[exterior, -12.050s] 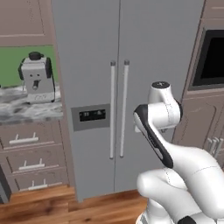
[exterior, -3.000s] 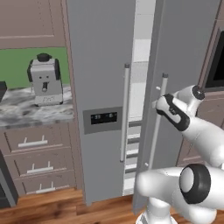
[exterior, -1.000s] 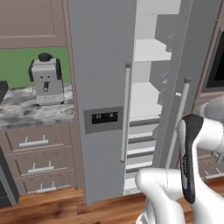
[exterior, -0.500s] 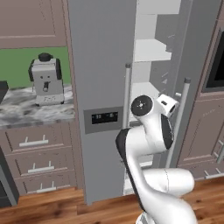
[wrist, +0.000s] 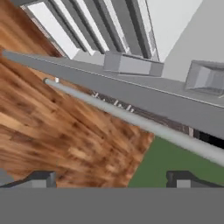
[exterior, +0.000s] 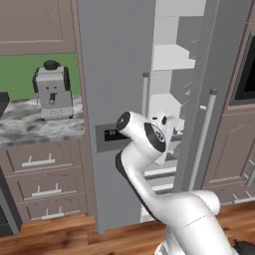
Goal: Place one of the steaks on the plate and the other in the bowl. Then place the bowl in the fridge.
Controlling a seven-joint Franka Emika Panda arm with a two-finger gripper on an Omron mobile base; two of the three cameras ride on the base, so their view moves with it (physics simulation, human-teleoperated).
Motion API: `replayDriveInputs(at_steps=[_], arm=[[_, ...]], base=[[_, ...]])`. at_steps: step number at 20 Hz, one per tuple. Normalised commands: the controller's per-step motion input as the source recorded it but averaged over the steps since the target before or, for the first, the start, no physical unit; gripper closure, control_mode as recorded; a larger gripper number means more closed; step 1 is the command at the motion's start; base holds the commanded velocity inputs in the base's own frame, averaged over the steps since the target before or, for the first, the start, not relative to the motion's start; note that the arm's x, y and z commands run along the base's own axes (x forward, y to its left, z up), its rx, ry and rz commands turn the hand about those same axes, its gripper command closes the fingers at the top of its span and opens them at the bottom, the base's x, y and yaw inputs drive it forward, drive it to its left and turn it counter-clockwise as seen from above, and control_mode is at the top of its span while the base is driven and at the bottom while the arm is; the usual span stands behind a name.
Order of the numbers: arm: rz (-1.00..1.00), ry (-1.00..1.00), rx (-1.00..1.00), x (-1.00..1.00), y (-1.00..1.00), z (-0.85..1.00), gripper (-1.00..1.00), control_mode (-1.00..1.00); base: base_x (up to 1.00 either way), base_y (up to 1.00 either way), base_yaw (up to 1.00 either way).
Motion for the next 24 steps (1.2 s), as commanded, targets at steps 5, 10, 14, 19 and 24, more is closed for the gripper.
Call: replayDriveInputs(at_steps=[5,10,14,19,24], arm=[[0.00,0.55,-0.12,0.42,-0.01,0.00,-1.00,-1.00],[0.03,0.40,-0.11,0.37,-0.42,-0.03,-1.00,-1.00],[0.11,0.23,0.00,0.62,-0.58,-0.16,-1.00,-1.00],[0.13,0.09,0.00,0.20,-0.27,-0.16,-1.00,-1.00],[0.08,0.04,0.00,0.15,-0.10,0.00,-1.00,-1.00]], base=[[0.00,0.00,0.00],[0.00,0.00,0.00],[0.00,0.00,0.00],[0.00,0.00,0.00],[0.00,0.00,0.00]])
